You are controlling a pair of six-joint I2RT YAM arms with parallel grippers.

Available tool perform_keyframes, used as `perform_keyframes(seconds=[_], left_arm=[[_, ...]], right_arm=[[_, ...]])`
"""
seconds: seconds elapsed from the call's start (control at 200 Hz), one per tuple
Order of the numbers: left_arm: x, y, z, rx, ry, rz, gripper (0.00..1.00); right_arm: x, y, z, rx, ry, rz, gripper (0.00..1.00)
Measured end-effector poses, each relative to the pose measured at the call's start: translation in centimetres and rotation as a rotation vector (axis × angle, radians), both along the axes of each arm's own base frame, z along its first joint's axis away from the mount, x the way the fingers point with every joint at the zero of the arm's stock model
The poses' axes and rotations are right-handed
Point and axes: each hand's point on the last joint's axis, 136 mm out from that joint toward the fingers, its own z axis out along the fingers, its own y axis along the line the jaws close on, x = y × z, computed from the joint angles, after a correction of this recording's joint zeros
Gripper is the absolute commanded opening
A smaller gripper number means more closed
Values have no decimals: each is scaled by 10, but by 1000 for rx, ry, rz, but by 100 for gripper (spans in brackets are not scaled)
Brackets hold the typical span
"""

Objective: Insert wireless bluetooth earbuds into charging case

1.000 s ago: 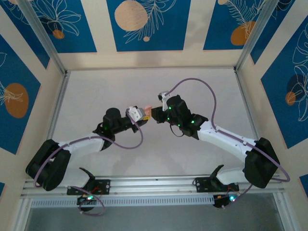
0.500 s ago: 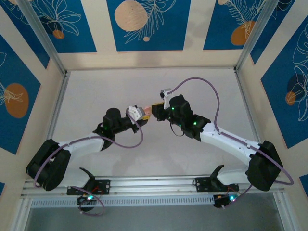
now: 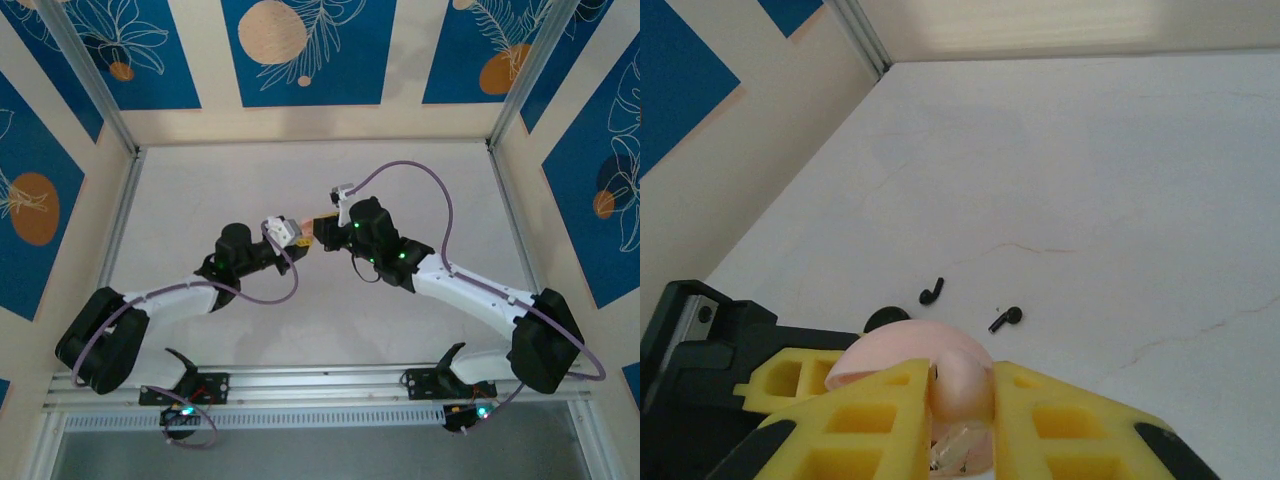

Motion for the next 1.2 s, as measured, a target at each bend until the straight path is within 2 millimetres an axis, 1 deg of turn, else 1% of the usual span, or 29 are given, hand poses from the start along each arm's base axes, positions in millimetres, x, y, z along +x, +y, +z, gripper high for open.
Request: perform_keyframes(seconds=[0.075,0.365,0.64,0.87,0.95,1.085,1.2], left_arm=[[0,0,1,-4,0,0,17],[1,-1,0,-12,17,3,17],[3,-1,6,-37,12,14,18],[3,-1,7,-43,19,18,18],[3,-1,7,-44,18,18,18],[4,-1,10,-49,9,18,18],[5,-1,11,-50,7,21,18]], right_arm=[[0,1,-2,-3,3,2,20],[2,4,-1,6,-7,4,20],[0,7,-1,-3,-13,10,20],[0,7,-1,-12,-23,8,20],[0,7,-1,-11,-24,10,22],[-3,9,-2,-13,-18,21,28],[-5,11,0,-3,-16,38,35]])
